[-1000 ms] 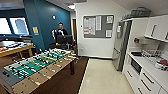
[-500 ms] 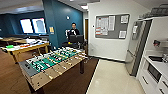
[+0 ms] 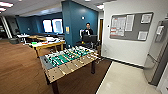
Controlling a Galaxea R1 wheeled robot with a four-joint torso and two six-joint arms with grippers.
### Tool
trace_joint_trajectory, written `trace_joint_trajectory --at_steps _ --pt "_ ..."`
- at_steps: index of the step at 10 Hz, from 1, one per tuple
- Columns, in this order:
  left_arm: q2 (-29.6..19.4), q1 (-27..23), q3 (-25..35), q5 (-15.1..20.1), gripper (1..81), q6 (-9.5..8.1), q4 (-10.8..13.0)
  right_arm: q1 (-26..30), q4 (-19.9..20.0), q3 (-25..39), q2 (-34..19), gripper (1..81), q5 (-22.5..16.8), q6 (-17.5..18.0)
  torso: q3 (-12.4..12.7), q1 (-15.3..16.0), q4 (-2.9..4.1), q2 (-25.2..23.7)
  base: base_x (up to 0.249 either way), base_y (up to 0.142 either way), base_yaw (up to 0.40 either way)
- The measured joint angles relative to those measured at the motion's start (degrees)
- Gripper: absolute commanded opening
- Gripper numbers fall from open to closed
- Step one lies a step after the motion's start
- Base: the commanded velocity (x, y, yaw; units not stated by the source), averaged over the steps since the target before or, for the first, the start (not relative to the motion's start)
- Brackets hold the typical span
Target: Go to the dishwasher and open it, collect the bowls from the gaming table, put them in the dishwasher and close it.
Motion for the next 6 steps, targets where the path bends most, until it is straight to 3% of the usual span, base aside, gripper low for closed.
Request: trace_joint_trajectory --at_steps 6 --pt "0.2 0.1 0.0 0.2 81.1 0.00 0.0 -0.4 -0.1 0.1 0.1 81.1 0.2 0.0 0.0 0.0 0.00 0.0 0.000 0.000 0.365"
